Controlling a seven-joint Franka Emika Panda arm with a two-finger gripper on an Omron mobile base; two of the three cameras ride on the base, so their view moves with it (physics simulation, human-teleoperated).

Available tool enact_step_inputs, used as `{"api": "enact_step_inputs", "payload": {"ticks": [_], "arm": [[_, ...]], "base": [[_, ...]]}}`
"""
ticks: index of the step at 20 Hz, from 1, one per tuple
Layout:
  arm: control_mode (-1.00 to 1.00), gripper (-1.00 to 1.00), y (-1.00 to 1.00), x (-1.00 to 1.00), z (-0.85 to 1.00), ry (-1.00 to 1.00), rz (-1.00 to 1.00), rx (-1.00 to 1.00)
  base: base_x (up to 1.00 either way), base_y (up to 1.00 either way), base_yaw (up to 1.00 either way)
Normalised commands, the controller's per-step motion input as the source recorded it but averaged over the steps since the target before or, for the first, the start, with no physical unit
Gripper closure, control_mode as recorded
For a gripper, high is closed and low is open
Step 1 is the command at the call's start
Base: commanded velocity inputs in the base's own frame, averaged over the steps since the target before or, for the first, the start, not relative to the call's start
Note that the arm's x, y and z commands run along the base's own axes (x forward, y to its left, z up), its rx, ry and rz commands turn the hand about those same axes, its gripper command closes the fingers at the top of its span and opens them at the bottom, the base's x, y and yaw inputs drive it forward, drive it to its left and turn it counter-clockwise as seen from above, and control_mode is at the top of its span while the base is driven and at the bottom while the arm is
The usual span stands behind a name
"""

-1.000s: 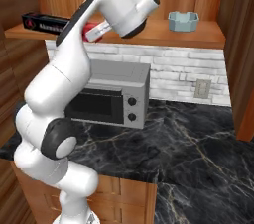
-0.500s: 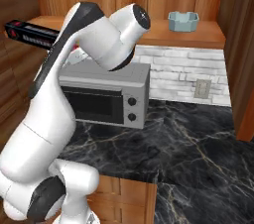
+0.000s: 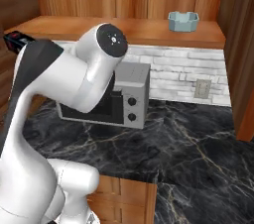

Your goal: Retrieve the tupperware and aluminum foil from the cabinet and place them on the dining counter near the plate with hot dog and potato to prepare for storing leftovers.

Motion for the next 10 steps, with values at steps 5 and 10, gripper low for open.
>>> {"api": "enact_step_inputs", "payload": {"ticks": [5, 10], "arm": [[1.00, 1.00, 0.00, -0.40, -0.10, 0.06, -0.04, -0.03], [1.00, 1.00, 0.00, 0.00, 0.00, 0.00, 0.00, 0.00]], "base": [[-0.60, 0.00, 0.00], [-1.00, 0.00, 0.07]]}}
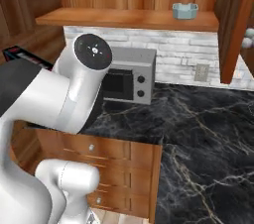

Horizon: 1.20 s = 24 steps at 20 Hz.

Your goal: Retrieve the tupperware and aluminum foil from the cabinet and place them on the dining counter near the plate with hot dog and potato to prepare for storing leftovers.

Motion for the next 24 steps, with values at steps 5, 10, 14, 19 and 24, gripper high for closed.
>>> {"api": "enact_step_inputs", "payload": {"ticks": [5, 10, 14, 19, 24], "arm": [[1.00, 1.00, 0.00, 0.00, 0.00, 0.00, 0.00, 0.00], [1.00, 1.00, 0.00, 0.00, 0.00, 0.00, 0.00, 0.00], [1.00, 1.00, 0.00, 0.00, 0.00, 0.00, 0.00, 0.00], [1.00, 1.00, 0.00, 0.00, 0.00, 0.00, 0.00, 0.00], [1.00, 1.00, 0.00, 0.00, 0.00, 0.00, 0.00, 0.00]], "base": [[-0.99, 0.00, 0.18], [-0.95, 0.01, 0.43], [-0.27, 0.41, 0.62], [0.10, 0.58, 0.70], [0.44, 0.68, 0.61]]}}
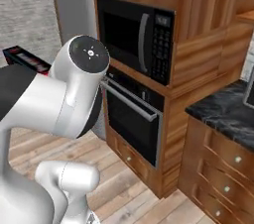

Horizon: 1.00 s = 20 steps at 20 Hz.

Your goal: Retrieve the tupperware and aluminum foil from the cabinet and place them on the dining counter near the plate with hot dog and potato to prepare for storing leftovers.

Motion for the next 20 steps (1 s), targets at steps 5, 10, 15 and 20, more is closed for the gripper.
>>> {"api": "enact_step_inputs", "payload": {"ticks": [5, 10, 15, 20], "arm": [[1.00, 1.00, 0.00, 0.00, 0.00, 0.00, 0.00, 0.00], [1.00, 1.00, 0.00, 0.00, 0.00, 0.00, 0.00, 0.00], [1.00, 1.00, 0.00, 0.00, 0.00, 0.00, 0.00, 0.00], [1.00, 1.00, 0.00, 0.00, 0.00, 0.00, 0.00, 0.00]], "base": [[0.95, 0.52, 0.34], [1.00, 0.07, 0.12], [1.00, 0.53, 0.19], [1.00, 0.78, 0.30]]}}
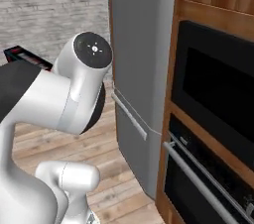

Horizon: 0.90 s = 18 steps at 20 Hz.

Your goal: Retrieve the tupperware and aluminum foil from the cabinet and place them on the dining counter near the plate with hot dog and potato to prepare for storing leftovers.

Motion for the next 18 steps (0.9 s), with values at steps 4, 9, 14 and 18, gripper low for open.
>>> {"api": "enact_step_inputs", "payload": {"ticks": [4, 9, 14, 18], "arm": [[1.00, 1.00, 0.00, 0.00, 0.00, 0.00, 0.00, 0.00], [1.00, 1.00, 0.00, 0.00, 0.00, 0.00, 0.00, 0.00], [1.00, 1.00, 0.00, 0.00, 0.00, 0.00, 0.00, 0.00], [1.00, 1.00, 0.00, 0.00, 0.00, 0.00, 0.00, 0.00]], "base": [[1.00, 0.61, 0.30], [1.00, 0.50, 0.30], [1.00, 0.44, 0.35], [1.00, 0.37, 0.43]]}}
